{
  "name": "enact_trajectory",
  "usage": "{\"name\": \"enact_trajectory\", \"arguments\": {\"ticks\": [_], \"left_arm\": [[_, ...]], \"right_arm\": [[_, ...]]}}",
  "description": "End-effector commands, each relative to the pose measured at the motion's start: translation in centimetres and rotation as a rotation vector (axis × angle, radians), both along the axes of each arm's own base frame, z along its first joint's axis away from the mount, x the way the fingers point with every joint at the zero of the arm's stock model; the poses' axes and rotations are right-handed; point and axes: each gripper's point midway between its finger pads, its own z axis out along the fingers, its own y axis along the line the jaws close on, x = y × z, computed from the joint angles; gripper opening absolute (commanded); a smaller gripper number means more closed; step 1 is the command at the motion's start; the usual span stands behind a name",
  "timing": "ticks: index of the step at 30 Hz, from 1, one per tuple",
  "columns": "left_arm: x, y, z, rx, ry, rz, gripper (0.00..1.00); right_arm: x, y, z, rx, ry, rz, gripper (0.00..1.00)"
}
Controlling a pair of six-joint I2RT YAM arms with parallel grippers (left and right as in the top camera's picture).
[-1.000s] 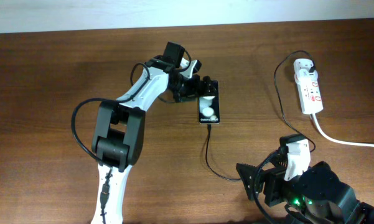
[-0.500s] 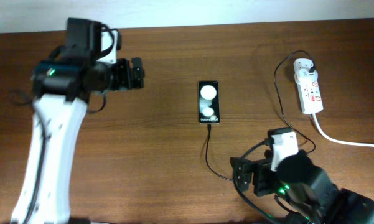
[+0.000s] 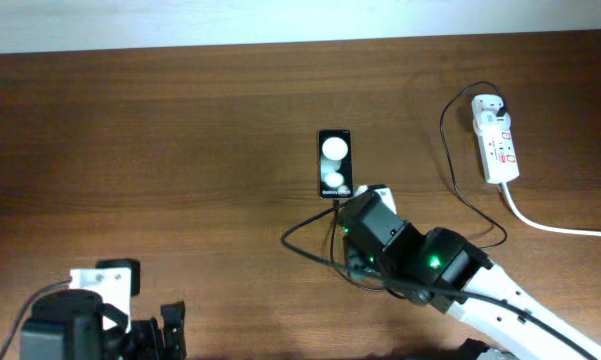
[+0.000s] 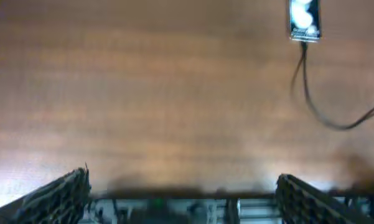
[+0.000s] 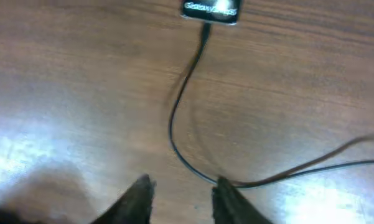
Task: Plug charger to phone and switch on socket
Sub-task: 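Move the right gripper to the power strip and press its switch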
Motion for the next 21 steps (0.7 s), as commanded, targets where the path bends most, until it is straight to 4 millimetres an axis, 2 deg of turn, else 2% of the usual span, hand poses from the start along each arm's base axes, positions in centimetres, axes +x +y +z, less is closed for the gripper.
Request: {"name": "enact_trajectory", "arguments": {"ticks": [1,2,4,5,7,9,12,16,19,21], "left_arm": [[-2.0,0.7,-0.5,0.016,0.004,0.020,0.99],[-3.0,1.1,-0.1,0.010,-0.054,0.055,0.99],[-5.4,1.4,0.6,-0.004,-0.203,0.084,0.99],[-6.5,1.5,0.8,-0.010,-0.266,0.084,0.99],[-8.2,1.6,0.9,-0.019,-0.360,0.084,0.99],[-8.8,1.6,0.9,-0.023,-0.398,0.084,0.99],[-9.8,1.7,0.9,-0.029,-0.456,0.085,0.99],[-10.5,1.7,0.9,-0.033,-0.499,0.085,0.99],[-12.0,1.8,0.7,-0.041,-0.584,0.085,0.99],[-12.3,1.8,0.6,-0.043,-0.602,0.085,0.99]], "right_arm": [[1.8,-3.1,0.0,0.000,0.011,-0.151,0.25],[2.4,-4.6,-0.1,-0.006,0.019,-0.209,0.24],[3.6,-8.3,-0.3,-0.015,0.034,-0.350,0.16],[4.2,-9.8,-0.2,-0.014,0.034,-0.410,0.04],[4.9,-12.9,-0.3,-0.013,0.036,-0.531,0.04],[5.3,-15.4,-0.2,-0.011,0.035,-0.627,0.04],[5.8,-20.7,0.0,-0.011,0.017,-0.789,0.04],[7.1,-23.9,0.0,0.018,0.048,-0.883,0.04],[10.0,-24.1,-0.9,0.130,0.142,-0.898,0.04],[11.6,-25.1,-1.1,0.128,0.185,-0.918,0.04]]}}
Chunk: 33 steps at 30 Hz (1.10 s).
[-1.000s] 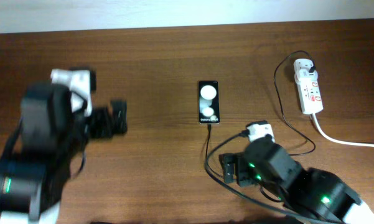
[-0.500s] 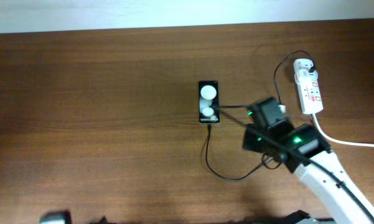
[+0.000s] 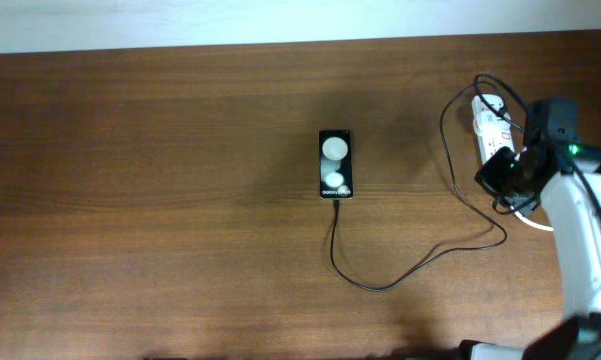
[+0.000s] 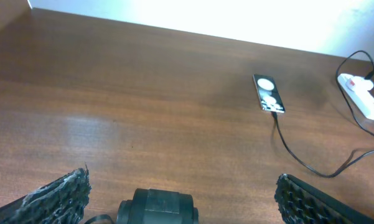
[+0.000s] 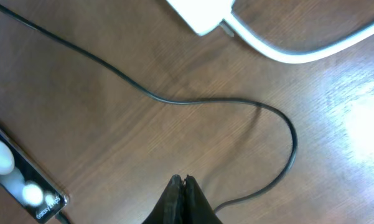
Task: Plug charger to phone and switch on socket
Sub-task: 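Move the right gripper to the power strip and press its switch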
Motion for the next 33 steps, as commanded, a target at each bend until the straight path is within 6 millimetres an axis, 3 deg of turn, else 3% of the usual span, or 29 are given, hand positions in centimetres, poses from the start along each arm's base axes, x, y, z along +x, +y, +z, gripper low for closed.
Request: {"name": "enact_trajectory", "arguments": {"ticks": [1,4,7,12,19,28,30,33], "left_arm": [[-0.4,0.2,0.0,0.011,-0.029,0.010,0.99],[-0.4,0.2,0.0,0.011,-0.029,0.010,0.99],[-0.4,0.2,0.0,0.011,-0.029,0.010,0.99],[-0.4,0.2,0.0,0.011,-0.029,0.013,0.99],[-0.4,0.1,0.0,0.012,-0.029,0.088,0.99],[-0.4,0.1,0.0,0.012,-0.029,0.053,0.99],[-0.4,0.1,0.0,0.012,-0.029,0.053,0.99],[-0.4,0.1,0.0,0.012,-0.029,0.053,0.99]], "right_arm": [[2.8,-1.5,0.8,0.041,0.021,-0.027,0.04],[5.7,-5.0,1.2,0.042,0.048,-0.080,0.04],[8.9,-8.7,-0.2,0.003,0.051,-0.120,0.04],[13.7,-10.8,-3.6,-0.016,-0.008,-0.126,0.04],[16.1,-11.7,-9.1,-0.005,-0.007,-0.134,0.04],[16.6,-11.8,-10.6,0.001,-0.006,-0.132,0.04],[16.9,-11.3,-10.6,0.026,-0.019,-0.123,0.04],[16.7,-9.7,-12.4,0.046,0.028,-0.096,0.04]]}}
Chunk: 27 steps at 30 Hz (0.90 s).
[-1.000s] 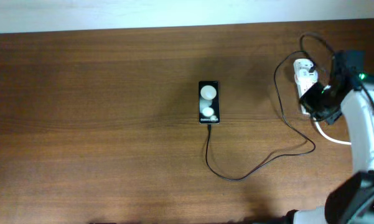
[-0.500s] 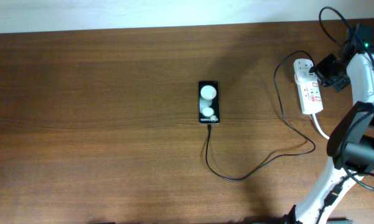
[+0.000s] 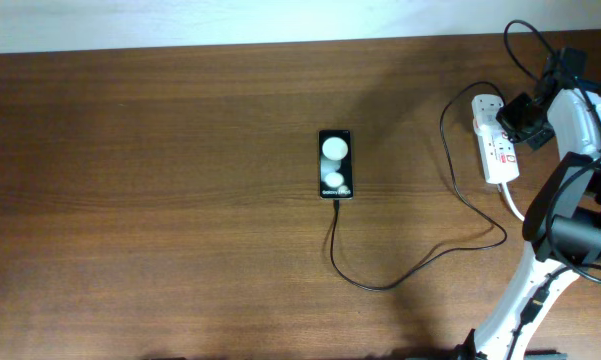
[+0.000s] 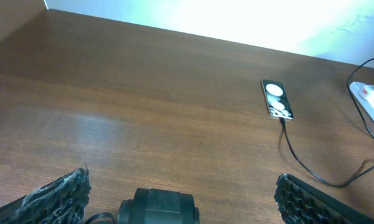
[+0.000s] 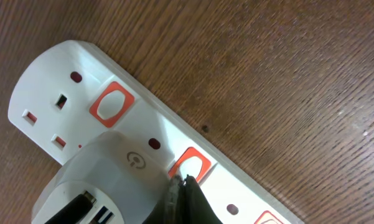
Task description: Plug charger to phone and switch on socket
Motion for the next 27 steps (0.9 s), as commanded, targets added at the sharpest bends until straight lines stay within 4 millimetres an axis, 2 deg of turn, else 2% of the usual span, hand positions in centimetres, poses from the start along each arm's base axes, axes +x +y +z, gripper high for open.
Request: {"name": "enact_trajectory", "arguments": {"ticks": [1,3,6,8,11,15,17,21,23,25,27], "left_arm": [[-0.1,0.1,0.0,0.011,-0.013,0.000,0.99],[-0.1,0.1,0.0,0.011,-0.013,0.000,0.99],[-0.1,0.1,0.0,0.011,-0.013,0.000,0.99],[-0.1,0.1,0.0,0.011,-0.013,0.000,0.99],[-0.1,0.1,0.0,0.011,-0.013,0.000,0.99],[-0.1,0.1,0.0,0.011,-0.013,0.000,0.99],[-0.1,0.1,0.0,0.011,-0.013,0.000,0.99],[-0.1,0.1,0.0,0.011,-0.013,0.000,0.99],[-0.1,0.1,0.0,0.011,-0.013,0.000,0.99],[-0.1,0.1,0.0,0.011,-0.013,0.000,0.99],[-0.1,0.1,0.0,0.011,-0.013,0.000,0.99]], "right_arm": [[-0.3,1.9,-3.7,0.045,0.081,0.032,0.04],[-0.9,2.6,-4.6,0.076,0.111,0.038,0.04],[-0.9,2.2,-4.4,0.066,0.109,0.063,0.04],[-0.5,1.1,-2.7,0.061,0.094,0.046,0.04],[0.2,-1.3,1.6,0.045,0.052,0.008,0.04],[0.1,-1.9,1.8,0.043,0.046,-0.004,0.04],[0.1,-1.8,1.5,0.047,0.051,-0.002,0.04],[0.6,0.0,0.7,0.078,0.061,0.031,0.04],[0.5,1.1,-1.0,0.093,0.099,0.045,0.04],[0.0,2.6,-3.8,0.112,0.161,0.065,0.04],[-0.2,3.2,-5.3,0.127,0.191,0.074,0.04]]}}
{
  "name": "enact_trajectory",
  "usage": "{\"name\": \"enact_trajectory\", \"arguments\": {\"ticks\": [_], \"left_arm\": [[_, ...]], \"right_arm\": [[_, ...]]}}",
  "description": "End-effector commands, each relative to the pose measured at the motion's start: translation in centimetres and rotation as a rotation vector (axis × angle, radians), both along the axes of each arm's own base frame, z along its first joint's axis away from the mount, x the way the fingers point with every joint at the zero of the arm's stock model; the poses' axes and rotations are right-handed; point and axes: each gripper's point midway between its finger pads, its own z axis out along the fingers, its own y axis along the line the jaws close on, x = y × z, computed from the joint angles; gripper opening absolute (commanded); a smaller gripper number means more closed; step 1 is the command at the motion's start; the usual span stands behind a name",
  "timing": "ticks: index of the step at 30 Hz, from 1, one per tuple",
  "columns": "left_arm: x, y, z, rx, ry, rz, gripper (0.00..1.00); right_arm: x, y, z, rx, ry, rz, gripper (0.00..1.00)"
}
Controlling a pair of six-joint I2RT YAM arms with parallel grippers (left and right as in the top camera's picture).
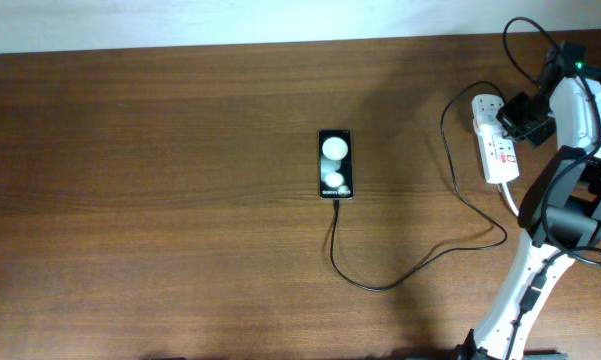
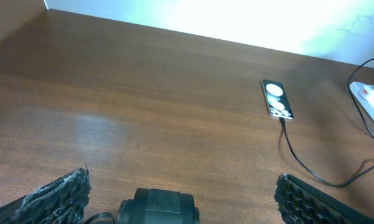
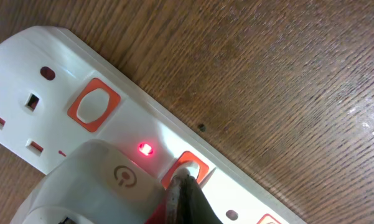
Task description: Plug charger to phone and switch on socket
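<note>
A black phone [image 1: 335, 164] lies mid-table with a black cable [image 1: 400, 275] plugged into its near end. The cable runs right to a white charger plug [image 3: 96, 183] seated in the white power strip [image 1: 495, 140]. My right gripper [image 3: 182, 175] is shut, its tips pressed on an orange rocker switch [image 3: 196, 163] of the strip. A red light [image 3: 145, 149] glows beside that switch. My left gripper [image 2: 180, 186] hangs open over the near left of the table, far from the phone [image 2: 277, 99].
The strip's white mains lead [image 1: 545, 222] trails off to the right edge. A second orange switch [image 3: 93, 104] and free sockets sit further along the strip. The brown wooden table [image 1: 160, 200] meets a pale wall at the back.
The red light on the power strip has come on. My right gripper's tips are now pushed down onto the orange switch next to the charger plug. The left arm is unmoved.
My right gripper was first open near the phone, with the cable plugged into the phone. Then it was shut and over by the strip's lead. After that its tips sat at the orange switch, light off. Now the light glows red.
</note>
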Motion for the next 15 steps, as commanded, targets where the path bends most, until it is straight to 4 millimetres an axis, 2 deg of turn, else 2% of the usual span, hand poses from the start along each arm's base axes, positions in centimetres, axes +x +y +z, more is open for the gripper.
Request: {"name": "enact_trajectory", "arguments": {"ticks": [1,4,5,6,9,10,12,15], "left_arm": [[-0.1,0.1,0.0,0.011,-0.013,0.000,0.99],[-0.1,0.1,0.0,0.011,-0.013,0.000,0.99],[-0.1,0.1,0.0,0.011,-0.013,0.000,0.99],[-0.1,0.1,0.0,0.011,-0.013,0.000,0.99],[-0.1,0.1,0.0,0.011,-0.013,0.000,0.99],[-0.1,0.1,0.0,0.011,-0.013,0.000,0.99],[-0.1,0.1,0.0,0.011,-0.013,0.000,0.99],[0.0,0.2,0.5,0.012,-0.031,0.004,0.99]], "right_arm": [[-0.5,2.9,-4.2,0.067,0.084,0.047,0.04],[-1.6,2.8,-3.1,0.074,0.112,0.048,0.04],[-1.9,2.5,-2.2,0.067,0.110,0.050,0.04],[-2.1,2.5,-0.4,0.053,0.095,0.069,0.04],[-3.7,0.2,7.4,-0.132,0.056,0.044,0.04],[-4.1,0.2,11.8,-0.169,-0.024,0.036,0.04],[-5.1,1.0,18.9,-0.211,-0.177,0.026,0.04],[-7.6,2.9,29.4,-0.260,-0.448,0.030,0.04]]}}
